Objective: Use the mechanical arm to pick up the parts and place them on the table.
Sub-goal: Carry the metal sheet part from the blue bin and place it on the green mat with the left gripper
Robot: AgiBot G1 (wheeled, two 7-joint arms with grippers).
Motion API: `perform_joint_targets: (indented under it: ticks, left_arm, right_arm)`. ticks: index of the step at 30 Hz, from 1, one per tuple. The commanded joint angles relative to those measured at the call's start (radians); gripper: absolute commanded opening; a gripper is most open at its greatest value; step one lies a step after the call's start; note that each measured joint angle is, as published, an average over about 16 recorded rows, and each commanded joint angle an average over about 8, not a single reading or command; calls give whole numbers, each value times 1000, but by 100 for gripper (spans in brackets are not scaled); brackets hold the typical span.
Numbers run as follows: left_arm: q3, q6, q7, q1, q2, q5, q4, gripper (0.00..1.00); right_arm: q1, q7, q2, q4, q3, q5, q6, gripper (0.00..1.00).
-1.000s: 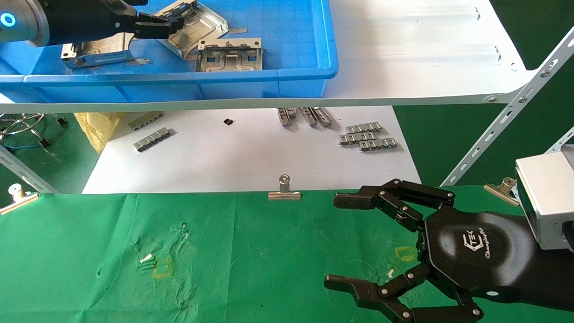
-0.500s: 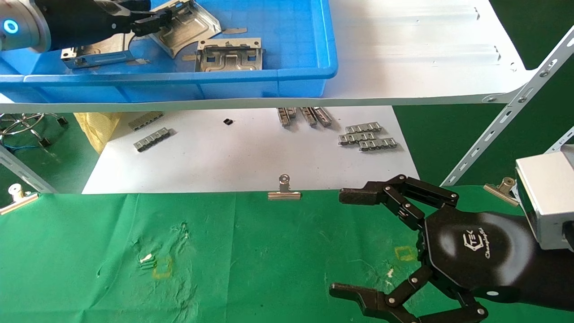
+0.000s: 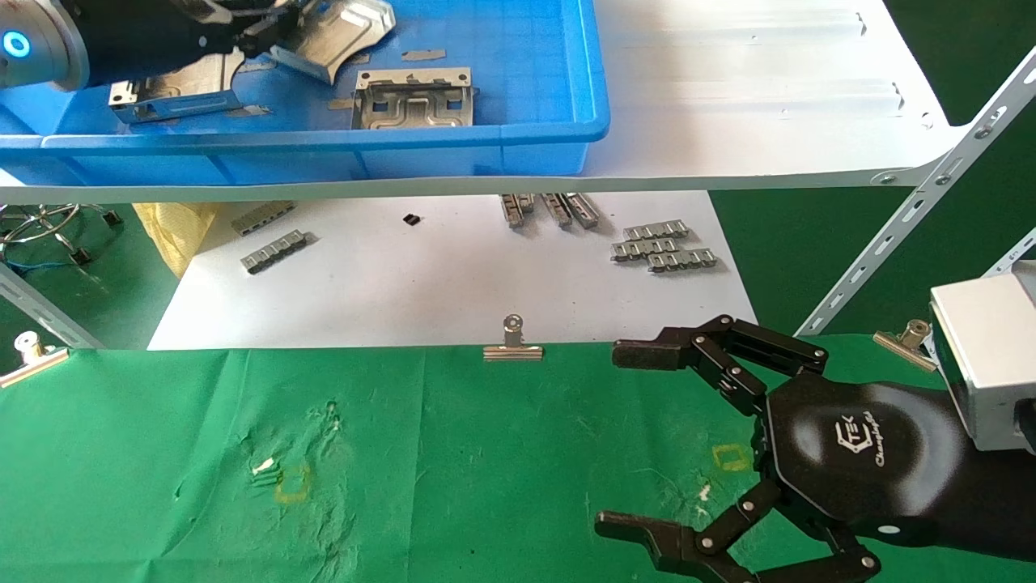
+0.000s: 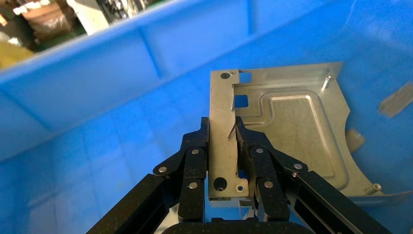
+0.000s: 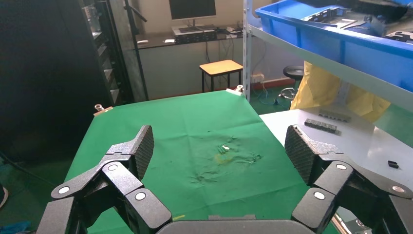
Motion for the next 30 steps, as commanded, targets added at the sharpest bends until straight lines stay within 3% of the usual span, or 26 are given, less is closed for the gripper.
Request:
perform_joint_targets:
  ticks: [1,7,30]
  left_arm:
    - [-5,2,3,0,-2,-7,-4,0]
    - [-23,67,35,-2,-14,-34,-22,0]
    - [-59,519,162,-30,-107,-96,-50,0]
  right_arm:
    - [0,0,0,0,0,0,0,100]
    - [0,0,0,0,0,0,0,100]
    - [0,0,0,0,0,0,0,100]
